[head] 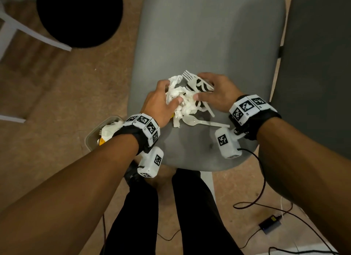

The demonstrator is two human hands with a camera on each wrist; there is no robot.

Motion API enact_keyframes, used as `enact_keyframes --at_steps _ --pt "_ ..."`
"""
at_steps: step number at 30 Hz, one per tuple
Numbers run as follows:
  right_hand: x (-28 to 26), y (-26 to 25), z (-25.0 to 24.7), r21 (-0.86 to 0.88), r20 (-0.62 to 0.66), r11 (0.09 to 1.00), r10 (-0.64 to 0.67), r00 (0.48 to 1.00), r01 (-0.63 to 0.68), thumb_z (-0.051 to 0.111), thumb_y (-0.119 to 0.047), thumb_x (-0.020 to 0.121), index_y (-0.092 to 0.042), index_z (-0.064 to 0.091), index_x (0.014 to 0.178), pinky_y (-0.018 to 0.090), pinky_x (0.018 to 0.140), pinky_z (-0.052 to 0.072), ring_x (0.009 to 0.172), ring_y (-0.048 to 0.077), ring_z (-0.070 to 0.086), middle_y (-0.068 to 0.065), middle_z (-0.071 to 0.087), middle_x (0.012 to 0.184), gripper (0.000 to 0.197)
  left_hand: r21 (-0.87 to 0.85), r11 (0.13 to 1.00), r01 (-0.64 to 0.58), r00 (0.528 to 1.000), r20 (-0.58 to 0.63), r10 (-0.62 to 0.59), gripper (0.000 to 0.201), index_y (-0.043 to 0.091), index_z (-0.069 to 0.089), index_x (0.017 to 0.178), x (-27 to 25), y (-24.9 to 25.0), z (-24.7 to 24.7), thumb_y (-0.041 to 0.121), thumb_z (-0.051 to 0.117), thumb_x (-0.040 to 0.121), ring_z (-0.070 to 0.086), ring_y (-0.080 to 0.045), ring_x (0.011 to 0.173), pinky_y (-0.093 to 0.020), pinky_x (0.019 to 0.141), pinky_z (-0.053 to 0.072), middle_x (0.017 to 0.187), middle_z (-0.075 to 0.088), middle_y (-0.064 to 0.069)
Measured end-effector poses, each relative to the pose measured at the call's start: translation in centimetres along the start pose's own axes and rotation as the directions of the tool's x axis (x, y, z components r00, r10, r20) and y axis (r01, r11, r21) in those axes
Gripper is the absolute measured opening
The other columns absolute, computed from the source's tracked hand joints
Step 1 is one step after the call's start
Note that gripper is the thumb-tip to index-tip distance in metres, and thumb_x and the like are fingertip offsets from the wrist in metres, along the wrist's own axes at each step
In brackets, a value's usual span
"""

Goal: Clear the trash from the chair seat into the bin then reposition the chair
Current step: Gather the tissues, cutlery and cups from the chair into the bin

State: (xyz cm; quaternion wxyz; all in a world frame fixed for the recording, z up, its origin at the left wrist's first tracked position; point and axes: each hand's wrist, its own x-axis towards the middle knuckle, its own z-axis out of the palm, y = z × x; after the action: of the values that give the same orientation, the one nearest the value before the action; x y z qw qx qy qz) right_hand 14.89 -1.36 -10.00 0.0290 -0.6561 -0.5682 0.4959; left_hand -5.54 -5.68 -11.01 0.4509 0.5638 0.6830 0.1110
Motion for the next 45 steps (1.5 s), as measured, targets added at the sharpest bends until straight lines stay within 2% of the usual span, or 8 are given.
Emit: enact_keyframes --at_steps 11,14,22,27,33,35,38,45 --pt "0.1 -4.4 2.3 0.2 -0.012 0.979 -0.027 1.0 0.029 0.067 -0.008 0.089 -0.027 0.057 0.131 0.029 0.058 0.062 0.074 0.012 0.073 -0.001 0.071 0.108 0.047 -0.156 0.986 -0.056 0.992 -0.121 0.037 0.024 0.02 0.067 0.11 -1.0 -2.5 -1.6 0.032 0.063 0.09 0.066 -0.009 0.081 -0.021 0.073 0.051 0.092 0.072 0.008" --pt "-0.2 -6.2 4.1 0.279 -0.051 0.958 -0.046 0.998 0.059 0.072 -0.015 0.084 -0.027 0.06 0.125 0.04 0.063 0.063 0.078 0.02 0.075 0.003 0.072 0.103 0.045 -0.205 0.978 -0.041 0.984 -0.177 0.004 0.021 0.02 0.068 0.109 -2.0 -4.0 -2.6 0.029 0.063 0.091 0.063 -0.001 0.076 -0.005 0.063 0.041 0.087 0.07 0.012" --pt "-0.7 -13.0 13.6 0.295 0.028 0.95 -0.112 0.993 0.099 0.069 -0.013 0.086 -0.028 0.056 0.125 0.045 0.059 0.063 0.079 0.023 0.074 -0.001 0.067 0.103 0.044 -0.298 0.954 0.021 0.948 -0.298 -0.114 0.024 0.022 0.07 0.11 -5.4 -12.4 -7.0 0.031 0.06 0.09 0.069 -0.007 0.086 -0.03 0.079 0.056 0.092 0.074 0.008" --pt "-1.1 -14.3 21.3 0.182 0.017 0.977 -0.114 0.993 0.109 0.068 -0.021 0.087 -0.029 0.055 0.13 0.039 0.083 0.06 0.092 0.016 0.071 -0.008 0.07 0.105 0.046 -0.316 0.941 0.123 0.926 -0.304 -0.223 0.022 0.022 0.07 0.096 -7.2 -19.1 -7.1 0.038 0.057 0.089 0.069 -0.017 0.08 -0.039 0.072 0.057 0.084 0.073 0.004" --pt "0.0 -13.5 28.6 -0.151 0.133 0.968 -0.181 0.974 0.2 0.065 -0.016 0.089 -0.023 0.048 0.14 0.035 0.095 0.052 0.113 0.027 0.063 0.008 0.063 0.126 0.054 -0.379 0.888 0.261 0.913 -0.201 -0.355 0.006 0.011 0.062 0.087 -8.2 -25.3 -4.4 0.013 0.058 0.091 0.06 -0.009 0.073 -0.016 0.065 0.042 0.078 0.066 0.005" --pt "0.4 -12.9 30.7 -0.207 0.179 0.964 -0.129 0.975 0.165 0.064 -0.013 0.089 -0.024 0.046 0.141 0.036 0.097 0.052 0.117 0.03 0.061 0.009 0.06 0.132 0.056 -0.359 0.887 0.29 0.909 -0.187 -0.373 0.007 0.015 0.062 0.084 -8.4 -27.1 -3.3 0.013 0.059 0.09 0.057 -0.013 0.074 -0.017 0.062 0.038 0.076 0.063 0.003" --pt "1.2 -11.0 33.6 -0.251 0.204 0.962 -0.054 0.977 0.106 0.066 -0.017 0.089 -0.023 0.044 0.142 0.035 0.098 0.048 0.123 0.033 0.058 0.011 0.057 0.137 0.058 -0.333 0.876 0.35 0.892 -0.168 -0.42 0.01 0.01 0.069 0.095 -8.6 -29.9 -2.1 0.016 0.063 0.089 0.057 -0.015 0.078 -0.015 0.06 0.034 0.086 0.067 -0.001" --pt "1.5 -7.5 35.9 -0.113 0.267 0.993 0.07 0.961 -0.041 0.061 -0.024 0.096 -0.024 0.021 0.158 0.018 0.096 0.036 0.133 0.022 0.053 0.004 0.053 0.148 0.074 -0.279 0.848 0.451 0.86 -0.117 -0.496 0.046 0.025 0.064 0.127 -8.7 -33.5 -2.7 0.044 0.064 0.086 0.062 -0.02 0.115 -0.025 0.09 0.047 0.127 0.065 0.0"
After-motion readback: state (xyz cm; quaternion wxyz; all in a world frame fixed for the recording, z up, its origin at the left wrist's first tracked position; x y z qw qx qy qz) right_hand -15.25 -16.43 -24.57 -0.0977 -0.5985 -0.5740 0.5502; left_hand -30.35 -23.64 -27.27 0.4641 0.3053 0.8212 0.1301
